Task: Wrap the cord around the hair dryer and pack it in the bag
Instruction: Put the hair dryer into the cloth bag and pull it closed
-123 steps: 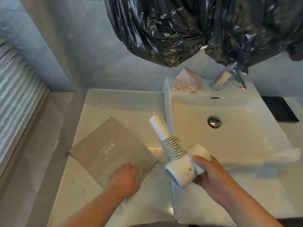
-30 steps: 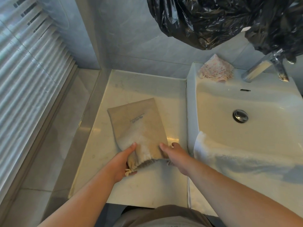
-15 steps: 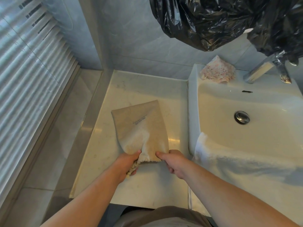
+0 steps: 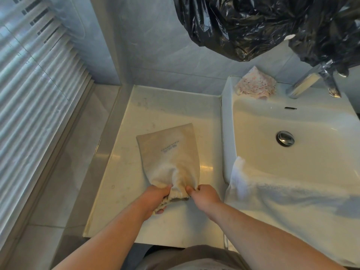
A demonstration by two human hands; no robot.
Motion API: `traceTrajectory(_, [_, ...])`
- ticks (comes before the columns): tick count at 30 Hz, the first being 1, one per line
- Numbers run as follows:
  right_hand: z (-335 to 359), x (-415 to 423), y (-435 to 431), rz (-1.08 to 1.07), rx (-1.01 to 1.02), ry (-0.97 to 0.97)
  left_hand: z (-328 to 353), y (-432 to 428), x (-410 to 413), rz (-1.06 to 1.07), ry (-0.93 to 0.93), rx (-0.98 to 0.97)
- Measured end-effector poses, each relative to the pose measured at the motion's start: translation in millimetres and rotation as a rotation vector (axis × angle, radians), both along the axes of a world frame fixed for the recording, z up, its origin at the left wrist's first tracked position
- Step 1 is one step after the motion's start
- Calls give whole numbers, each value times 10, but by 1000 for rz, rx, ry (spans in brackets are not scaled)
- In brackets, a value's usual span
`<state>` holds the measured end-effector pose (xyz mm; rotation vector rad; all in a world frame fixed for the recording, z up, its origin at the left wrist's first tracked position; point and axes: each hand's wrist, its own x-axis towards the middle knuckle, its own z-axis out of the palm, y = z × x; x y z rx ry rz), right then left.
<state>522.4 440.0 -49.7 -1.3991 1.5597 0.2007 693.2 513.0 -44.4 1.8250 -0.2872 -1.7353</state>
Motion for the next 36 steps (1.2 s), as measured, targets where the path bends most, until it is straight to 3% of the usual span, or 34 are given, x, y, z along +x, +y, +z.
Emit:
traceTrajectory(4, [27,-136,-119,-27,-57,162,-26,71,97,-153,-152,46])
traceTrajectory(8, [52,-226,-119,-20,100,43,-53,141,261,-179,-204,59])
traceTrajectory(10, [111,-207,-140,-61,127,-70,-23,156,300,-93,-152,59])
traceTrajectory(13, [137,-133,-255,-250,151,-282,69,107,256,122,86,49])
traceTrajectory(15, [110,-49,-309,-347,220,-326,117,15,191,185,168,12])
traceTrajectory(22, [161,102,-267,-422,341,-345,118,-153,85,279,214,-3])
traceTrajectory(32, [102,175,-221,-486,173,-400,31,-222,159,298,92,6])
traceTrajectory(36, [72,93,-206,-467,217,-401,-4,-110,244,232,57,-9])
